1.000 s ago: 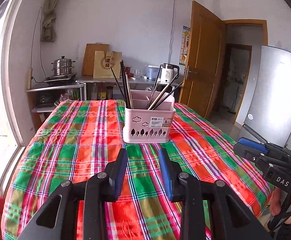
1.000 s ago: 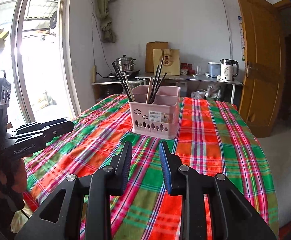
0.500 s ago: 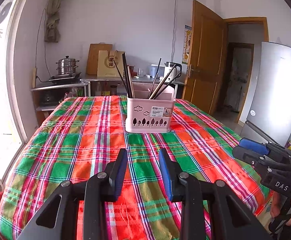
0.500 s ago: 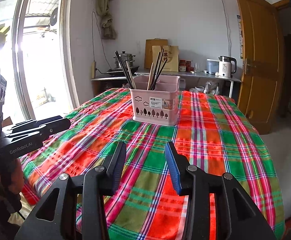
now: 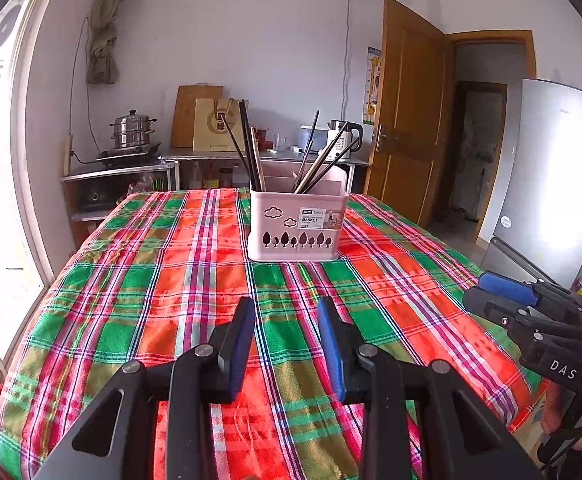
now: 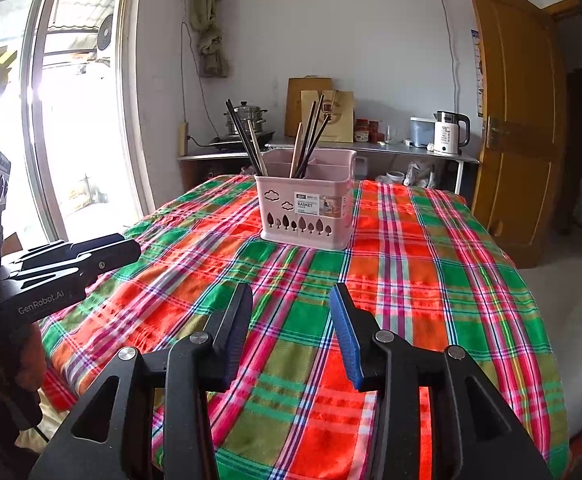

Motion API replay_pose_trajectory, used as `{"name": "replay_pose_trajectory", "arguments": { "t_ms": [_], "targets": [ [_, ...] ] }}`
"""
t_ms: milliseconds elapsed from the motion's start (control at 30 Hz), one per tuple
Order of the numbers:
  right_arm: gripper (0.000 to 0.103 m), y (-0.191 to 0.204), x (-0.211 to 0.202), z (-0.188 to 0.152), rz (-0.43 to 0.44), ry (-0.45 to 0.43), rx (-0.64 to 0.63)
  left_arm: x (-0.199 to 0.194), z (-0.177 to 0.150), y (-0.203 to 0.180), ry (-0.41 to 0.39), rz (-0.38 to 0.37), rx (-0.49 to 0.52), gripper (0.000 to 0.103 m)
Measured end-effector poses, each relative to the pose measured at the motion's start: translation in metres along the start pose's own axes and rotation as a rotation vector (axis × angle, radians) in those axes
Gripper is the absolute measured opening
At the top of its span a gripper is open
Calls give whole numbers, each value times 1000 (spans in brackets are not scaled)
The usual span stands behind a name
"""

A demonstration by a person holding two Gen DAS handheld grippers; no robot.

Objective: Organize utensils

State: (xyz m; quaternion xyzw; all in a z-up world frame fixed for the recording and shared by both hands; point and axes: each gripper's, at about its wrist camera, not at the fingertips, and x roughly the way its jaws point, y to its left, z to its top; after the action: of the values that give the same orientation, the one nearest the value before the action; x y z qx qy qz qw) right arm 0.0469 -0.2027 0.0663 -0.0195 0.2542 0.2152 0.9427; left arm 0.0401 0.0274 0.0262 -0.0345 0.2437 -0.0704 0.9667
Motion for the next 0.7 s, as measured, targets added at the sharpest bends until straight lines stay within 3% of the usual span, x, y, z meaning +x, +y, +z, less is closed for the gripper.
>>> {"name": "replay_pose_trajectory", "arguments": {
  "t_ms": [700],
  "targets": [
    [41,0,3,0,2,6,-1,2,-1,0,9,-12,-8,32]
  ]
}}
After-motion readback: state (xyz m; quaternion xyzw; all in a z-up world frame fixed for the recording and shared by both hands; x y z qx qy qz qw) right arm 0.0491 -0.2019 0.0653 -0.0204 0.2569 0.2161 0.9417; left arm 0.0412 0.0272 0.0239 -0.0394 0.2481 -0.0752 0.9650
